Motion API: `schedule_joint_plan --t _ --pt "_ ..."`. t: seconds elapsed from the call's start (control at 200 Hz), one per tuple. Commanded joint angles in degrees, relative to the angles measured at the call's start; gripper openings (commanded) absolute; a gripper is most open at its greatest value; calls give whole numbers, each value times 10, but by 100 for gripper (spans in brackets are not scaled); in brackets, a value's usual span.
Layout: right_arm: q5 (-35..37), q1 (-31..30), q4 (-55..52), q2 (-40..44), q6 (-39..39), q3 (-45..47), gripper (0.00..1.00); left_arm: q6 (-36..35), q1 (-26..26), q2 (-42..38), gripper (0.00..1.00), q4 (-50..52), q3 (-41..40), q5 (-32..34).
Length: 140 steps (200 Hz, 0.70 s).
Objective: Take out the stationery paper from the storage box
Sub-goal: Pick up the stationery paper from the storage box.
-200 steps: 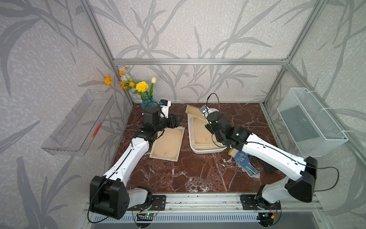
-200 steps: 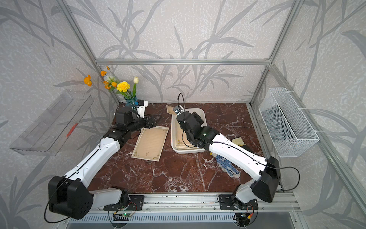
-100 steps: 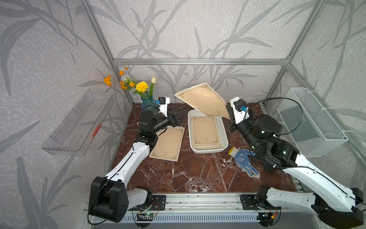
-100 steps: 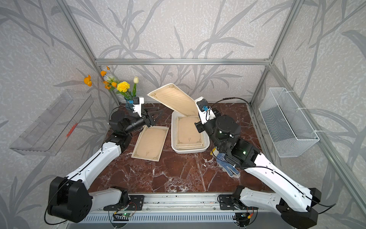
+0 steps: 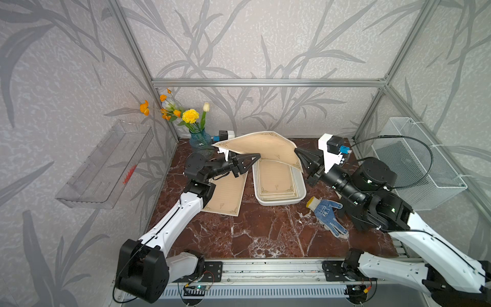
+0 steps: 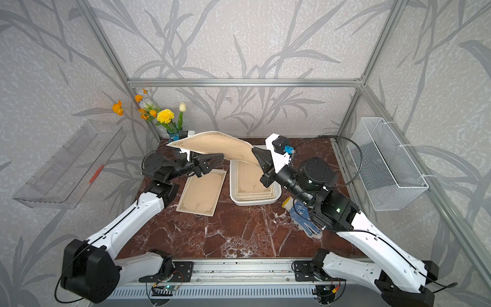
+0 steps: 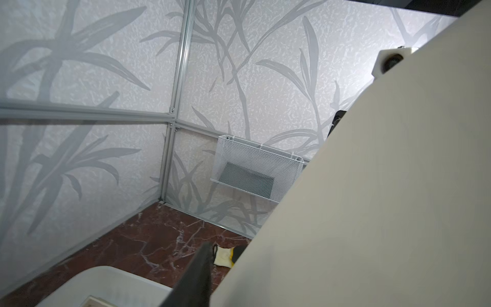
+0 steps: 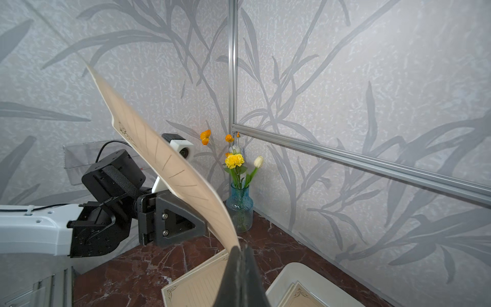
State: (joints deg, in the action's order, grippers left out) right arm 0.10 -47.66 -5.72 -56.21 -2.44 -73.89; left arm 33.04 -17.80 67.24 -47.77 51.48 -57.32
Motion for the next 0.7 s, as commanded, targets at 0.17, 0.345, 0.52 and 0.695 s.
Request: schedule_joint_plan --t 0.17,0.345,0.52,0.695 --pt "-127 95 60 20 -168 35 0 -42 -7 -127 0 3 -24 89" --pt "-175 100 60 2 -172 30 13 -102 -7 -162 0 190 36 38" --pt "-200 100 51 -16 -143 14 62 -199 -6 -160 0 456 133 23" --pt "-189 102 -1 -50 -102 -21 64 -283 8 -138 0 666 215 45"
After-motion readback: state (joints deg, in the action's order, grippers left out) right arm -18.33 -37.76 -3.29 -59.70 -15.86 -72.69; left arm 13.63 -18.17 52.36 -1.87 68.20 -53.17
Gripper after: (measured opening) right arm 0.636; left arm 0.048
